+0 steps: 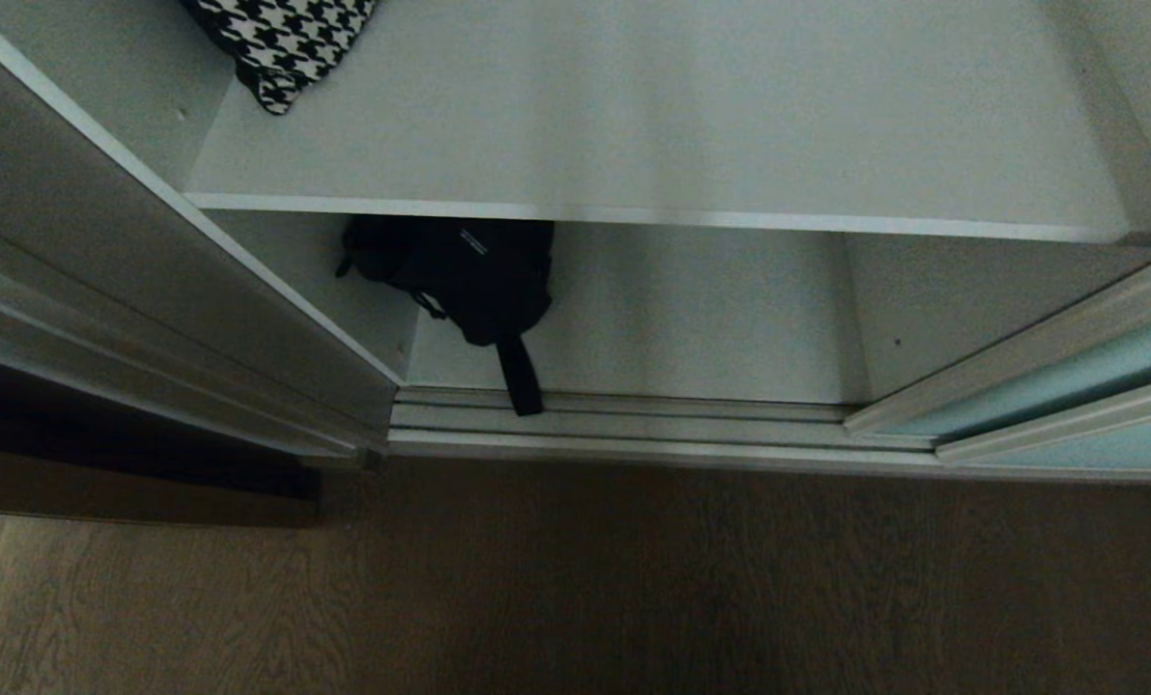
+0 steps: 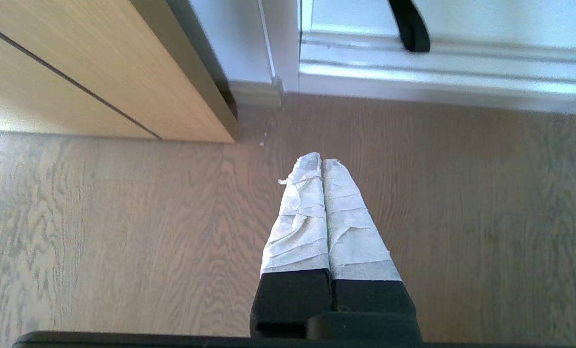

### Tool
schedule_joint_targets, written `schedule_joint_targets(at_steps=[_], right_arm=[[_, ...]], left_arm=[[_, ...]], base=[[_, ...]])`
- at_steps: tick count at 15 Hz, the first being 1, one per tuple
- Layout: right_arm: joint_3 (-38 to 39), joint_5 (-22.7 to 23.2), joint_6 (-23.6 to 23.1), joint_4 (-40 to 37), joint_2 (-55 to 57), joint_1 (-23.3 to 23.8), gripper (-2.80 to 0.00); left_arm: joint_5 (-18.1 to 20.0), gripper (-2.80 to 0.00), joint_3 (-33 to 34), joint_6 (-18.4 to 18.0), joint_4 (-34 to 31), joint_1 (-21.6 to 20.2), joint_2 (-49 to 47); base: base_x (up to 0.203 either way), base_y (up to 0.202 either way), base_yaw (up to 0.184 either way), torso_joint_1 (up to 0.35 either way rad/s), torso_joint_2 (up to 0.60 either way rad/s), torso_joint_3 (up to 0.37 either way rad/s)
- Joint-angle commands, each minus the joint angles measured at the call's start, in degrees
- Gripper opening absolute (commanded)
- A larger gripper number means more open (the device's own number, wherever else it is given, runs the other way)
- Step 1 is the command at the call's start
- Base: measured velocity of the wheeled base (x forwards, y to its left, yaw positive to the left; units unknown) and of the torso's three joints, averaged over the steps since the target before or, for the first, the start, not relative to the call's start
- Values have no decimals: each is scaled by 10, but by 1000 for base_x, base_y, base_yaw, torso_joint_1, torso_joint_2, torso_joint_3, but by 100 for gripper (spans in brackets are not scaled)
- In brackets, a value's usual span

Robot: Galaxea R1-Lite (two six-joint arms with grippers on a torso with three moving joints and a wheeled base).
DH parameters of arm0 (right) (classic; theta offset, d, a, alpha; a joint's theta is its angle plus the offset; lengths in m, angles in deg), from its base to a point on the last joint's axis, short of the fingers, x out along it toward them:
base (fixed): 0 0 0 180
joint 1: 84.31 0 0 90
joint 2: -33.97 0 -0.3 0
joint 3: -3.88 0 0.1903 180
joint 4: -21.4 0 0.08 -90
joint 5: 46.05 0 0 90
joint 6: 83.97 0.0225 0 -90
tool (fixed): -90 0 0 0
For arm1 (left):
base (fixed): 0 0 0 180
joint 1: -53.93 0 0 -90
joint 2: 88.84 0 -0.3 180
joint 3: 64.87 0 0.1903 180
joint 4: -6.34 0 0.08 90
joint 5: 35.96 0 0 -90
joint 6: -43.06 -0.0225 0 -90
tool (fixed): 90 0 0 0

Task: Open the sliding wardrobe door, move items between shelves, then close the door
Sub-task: Close the door

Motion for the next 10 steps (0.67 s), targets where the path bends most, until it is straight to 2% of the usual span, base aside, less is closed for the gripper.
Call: schedule_joint_targets(at_steps=[1, 10], right_arm=[[0, 1, 0, 0, -3, 0, -280], [0, 1, 0, 0, -3, 0, -280]], left_arm=[[0, -280, 0, 0, 0, 0, 0], [0, -280, 0, 0, 0, 0, 0]], base=[[0, 0, 0, 2, -1, 203], [0, 0, 0, 0, 2, 202]])
